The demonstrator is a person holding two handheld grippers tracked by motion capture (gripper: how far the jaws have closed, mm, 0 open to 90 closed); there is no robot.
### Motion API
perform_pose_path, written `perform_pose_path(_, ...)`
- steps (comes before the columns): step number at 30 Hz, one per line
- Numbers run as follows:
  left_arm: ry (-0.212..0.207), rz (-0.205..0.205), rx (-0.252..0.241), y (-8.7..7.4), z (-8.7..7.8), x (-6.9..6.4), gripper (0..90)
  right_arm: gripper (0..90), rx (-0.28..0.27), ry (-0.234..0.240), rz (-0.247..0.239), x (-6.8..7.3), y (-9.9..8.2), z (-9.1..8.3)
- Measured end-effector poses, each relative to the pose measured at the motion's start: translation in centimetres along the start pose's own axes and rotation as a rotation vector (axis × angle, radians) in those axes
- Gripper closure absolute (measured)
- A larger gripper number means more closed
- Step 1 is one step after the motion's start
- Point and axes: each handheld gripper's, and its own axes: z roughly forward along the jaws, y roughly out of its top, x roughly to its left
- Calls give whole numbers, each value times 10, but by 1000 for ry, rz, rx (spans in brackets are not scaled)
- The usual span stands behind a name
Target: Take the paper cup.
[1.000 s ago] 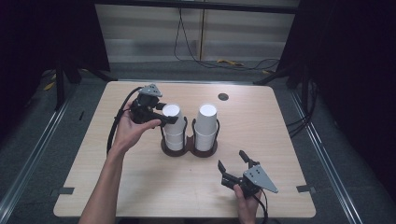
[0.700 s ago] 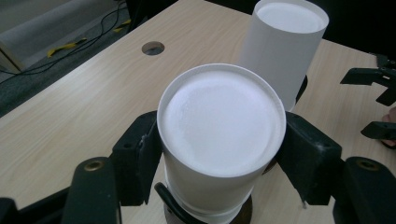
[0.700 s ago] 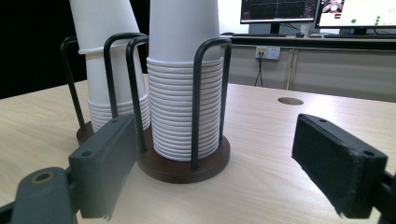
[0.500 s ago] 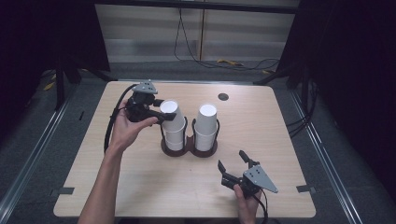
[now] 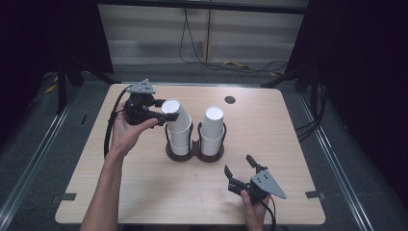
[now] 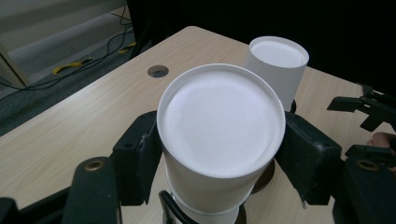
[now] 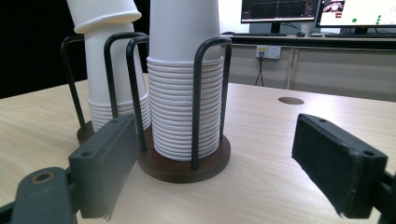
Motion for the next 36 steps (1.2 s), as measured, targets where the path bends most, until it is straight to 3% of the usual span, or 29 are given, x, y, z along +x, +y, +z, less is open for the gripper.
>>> perform_pose_path(10, 2, 11, -55, 0, -8, -5, 346, 142, 0, -6, 0, 0, 0, 0)
perform_pose_path(12, -15, 14, -78, 0, -10, -7, 346, 142, -1, -6, -2, 0, 0, 0)
perform_pose_path(15, -13, 48, -77, 1, -13, -12, 345, 142, -4, -6, 0, 0, 0, 0)
perform_pose_path(19, -27, 52, -101, -1, -14, -15, 345, 142, -3, -8, 0, 0, 0, 0)
perform_pose_path(26, -46, 38, -141, -8, -15, -17, 345, 141, -3, -6, -3, 0, 0, 0)
perform_pose_path(29, -75, 19, -160, -11, -16, -19, 345, 141, -3, -9, -2, 0, 0, 0)
perform_pose_path(31, -55, 31, -155, -12, -16, -21, 345, 142, -4, -7, -1, 0, 0, 0)
perform_pose_path(36, -83, 30, -173, -15, -18, -25, 345, 141, -2, -8, -1, 0, 0, 0)
